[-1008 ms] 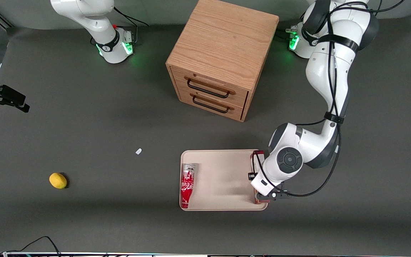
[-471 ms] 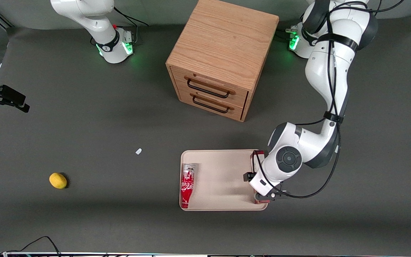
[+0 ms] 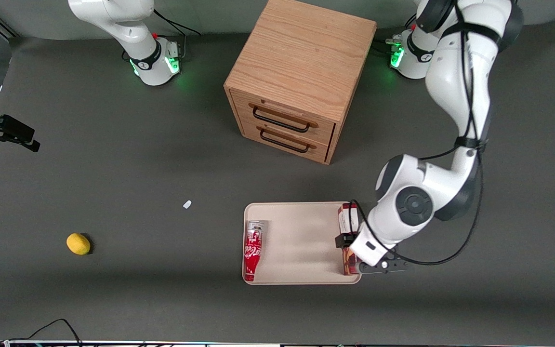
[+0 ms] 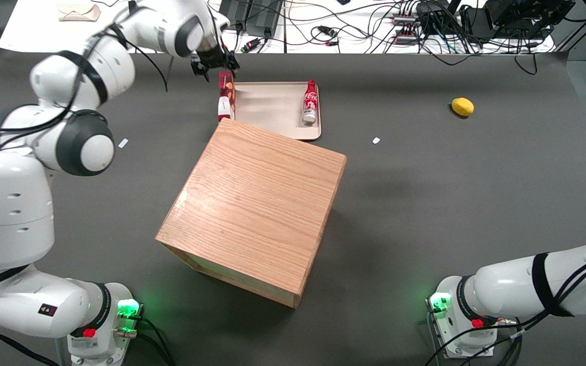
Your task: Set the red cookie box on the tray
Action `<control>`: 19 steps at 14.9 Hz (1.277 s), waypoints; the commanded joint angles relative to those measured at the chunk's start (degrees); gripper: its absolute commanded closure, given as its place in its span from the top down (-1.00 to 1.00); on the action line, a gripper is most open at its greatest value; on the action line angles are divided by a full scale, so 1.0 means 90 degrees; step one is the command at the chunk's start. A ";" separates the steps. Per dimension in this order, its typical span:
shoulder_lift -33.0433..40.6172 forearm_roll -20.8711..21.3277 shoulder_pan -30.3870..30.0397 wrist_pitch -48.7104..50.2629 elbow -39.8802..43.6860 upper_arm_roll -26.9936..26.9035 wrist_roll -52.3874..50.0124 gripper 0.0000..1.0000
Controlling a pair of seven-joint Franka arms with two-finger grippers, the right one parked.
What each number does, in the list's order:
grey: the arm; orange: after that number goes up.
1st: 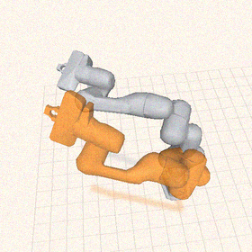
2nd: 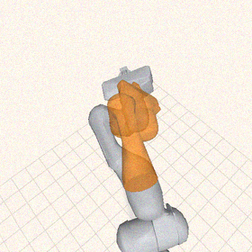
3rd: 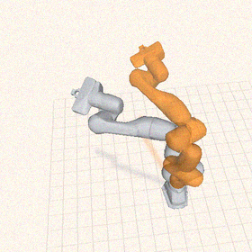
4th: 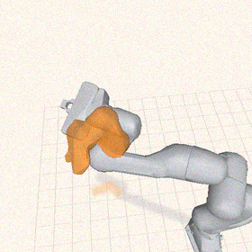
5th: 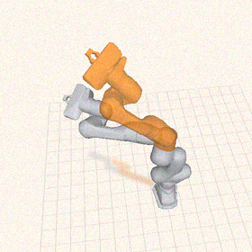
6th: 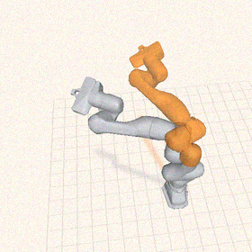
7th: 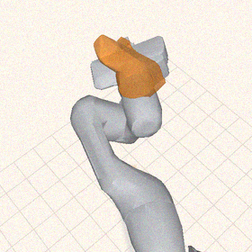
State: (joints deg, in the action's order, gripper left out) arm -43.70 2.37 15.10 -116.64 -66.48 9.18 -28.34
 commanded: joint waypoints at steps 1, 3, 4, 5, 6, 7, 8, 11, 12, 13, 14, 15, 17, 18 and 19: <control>0.1239 -0.0117 -0.0416 0.0546 -0.0971 -0.0015 -0.0025 1.00; 0.2000 -0.0136 -0.0845 0.0898 -0.1458 0.0024 0.0227 1.00; 0.2362 -0.0156 -0.1089 0.1025 -0.1722 0.0034 0.0500 1.00; 0.2733 -0.0175 -0.1333 0.1152 -0.2005 0.0034 0.0821 1.00; 0.3075 -0.0301 -0.1558 0.1366 -0.2211 0.0054 0.1057 1.00; 0.3397 -0.0351 -0.1754 0.1648 -0.2348 0.0054 0.1223 1.00; 0.3700 -0.0361 -0.1920 0.1922 -0.2446 0.0054 0.1389 1.00; 0.4502 -0.0361 -0.2369 0.2480 -0.2681 0.0054 0.2179 1.00; 0.4756 -0.0361 -0.2506 0.2491 -0.2798 0.0054 0.2433 1.00; 0.4990 -0.0361 -0.2633 0.2491 -0.2895 0.0054 0.2620 1.00; 0.5186 -0.0361 -0.2673 0.2520 -0.2974 0.0054 0.2747 1.00; 0.5401 -0.0361 -0.2751 0.2559 -0.3120 0.0054 0.2845 1.00; 0.5850 -0.0361 -0.2878 0.2598 -0.3539 0.0054 0.3060 1.00; 0.5949 -0.0361 -0.2908 0.2608 -0.3647 0.0054 0.3080 1.00; 0.5959 -0.0351 -0.2908 0.2724 -0.3639 0.0054 0.3061 1.00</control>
State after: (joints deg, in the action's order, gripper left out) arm 6.52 -0.09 -10.00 -92.41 -95.00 9.15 -2.32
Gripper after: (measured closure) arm 0.000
